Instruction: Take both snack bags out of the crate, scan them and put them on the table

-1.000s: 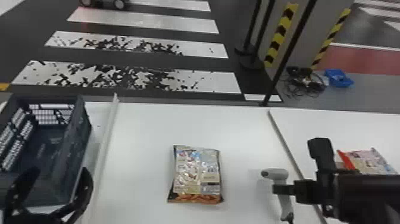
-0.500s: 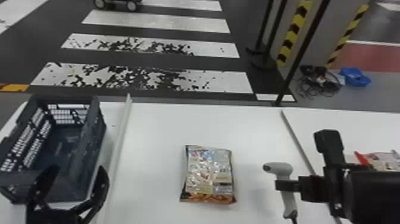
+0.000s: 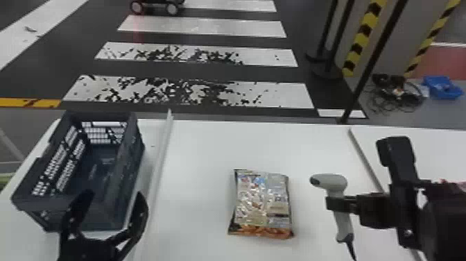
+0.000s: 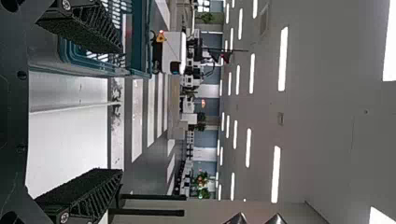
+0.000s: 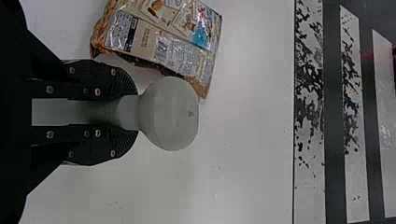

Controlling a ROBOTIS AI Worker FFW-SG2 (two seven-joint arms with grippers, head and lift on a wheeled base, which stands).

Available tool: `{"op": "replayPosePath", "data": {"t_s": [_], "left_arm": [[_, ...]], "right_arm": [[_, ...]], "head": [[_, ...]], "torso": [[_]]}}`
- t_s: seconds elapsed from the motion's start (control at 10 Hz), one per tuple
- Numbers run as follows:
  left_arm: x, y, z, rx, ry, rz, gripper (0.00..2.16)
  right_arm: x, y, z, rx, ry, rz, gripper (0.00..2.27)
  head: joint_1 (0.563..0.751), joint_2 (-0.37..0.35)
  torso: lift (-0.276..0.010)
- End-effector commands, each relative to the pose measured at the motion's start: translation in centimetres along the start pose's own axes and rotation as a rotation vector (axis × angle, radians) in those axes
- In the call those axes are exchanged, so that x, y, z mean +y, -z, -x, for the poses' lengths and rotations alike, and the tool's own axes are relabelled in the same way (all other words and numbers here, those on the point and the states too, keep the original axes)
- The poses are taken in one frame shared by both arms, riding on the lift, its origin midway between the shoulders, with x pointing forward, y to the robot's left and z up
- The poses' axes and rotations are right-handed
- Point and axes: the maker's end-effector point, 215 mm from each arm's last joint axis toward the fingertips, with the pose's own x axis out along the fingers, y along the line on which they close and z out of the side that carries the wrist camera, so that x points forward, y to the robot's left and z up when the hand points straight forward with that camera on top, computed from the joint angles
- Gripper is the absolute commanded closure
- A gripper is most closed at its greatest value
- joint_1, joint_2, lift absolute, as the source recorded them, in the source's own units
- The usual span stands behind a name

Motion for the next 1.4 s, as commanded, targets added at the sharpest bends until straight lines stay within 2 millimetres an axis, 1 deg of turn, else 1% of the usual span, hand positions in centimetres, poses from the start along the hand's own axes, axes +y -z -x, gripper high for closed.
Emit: {"op": "replayPosePath", "data": {"t_s": [0.0, 0.3, 0.5, 0.8, 1.0, 1.2, 1.3], "left_arm": [[0.0, -0.1, 0.0, -0.002, 0.0, 0.0, 0.08], [-0.1, -0.1, -0.1, -0.002, 0.003, 0.001, 0.08], [-0.2, -0.1, -0.1, -0.002, 0.006, 0.001, 0.08], [-0.2, -0.1, -0.1, -0.002, 0.006, 0.001, 0.08], [-0.2, 0.0, -0.2, -0.002, 0.007, 0.002, 0.08], [-0.2, 0.0, -0.2, -0.002, 0.007, 0.002, 0.08], [-0.2, 0.0, -0.1, 0.0, 0.008, 0.0, 0.08]], "right_arm": [[1.2, -0.1, 0.1, -0.002, -0.03, 0.016, 2.25], [3.6, -0.4, 0.9, -0.021, -0.067, 0.063, 2.25], [5.1, -0.6, 1.1, -0.021, -0.101, 0.091, 2.25], [7.3, 1.0, 1.1, 0.011, -0.146, 0.127, 2.25], [8.2, 2.1, 0.9, 0.033, -0.163, 0.14, 2.25], [9.4, 2.4, 0.5, 0.043, -0.176, 0.161, 2.25], [9.6, 2.5, 0.2, 0.051, -0.178, 0.166, 2.25]], "head": [[0.695, -0.026], [0.695, 0.011], [0.695, 0.03], [0.695, 0.064], [0.695, 0.078], [0.695, 0.093], [0.695, 0.102]], "torso": [[-0.091], [-0.091], [-0.091], [-0.091], [-0.091], [-0.091], [-0.091]]}}
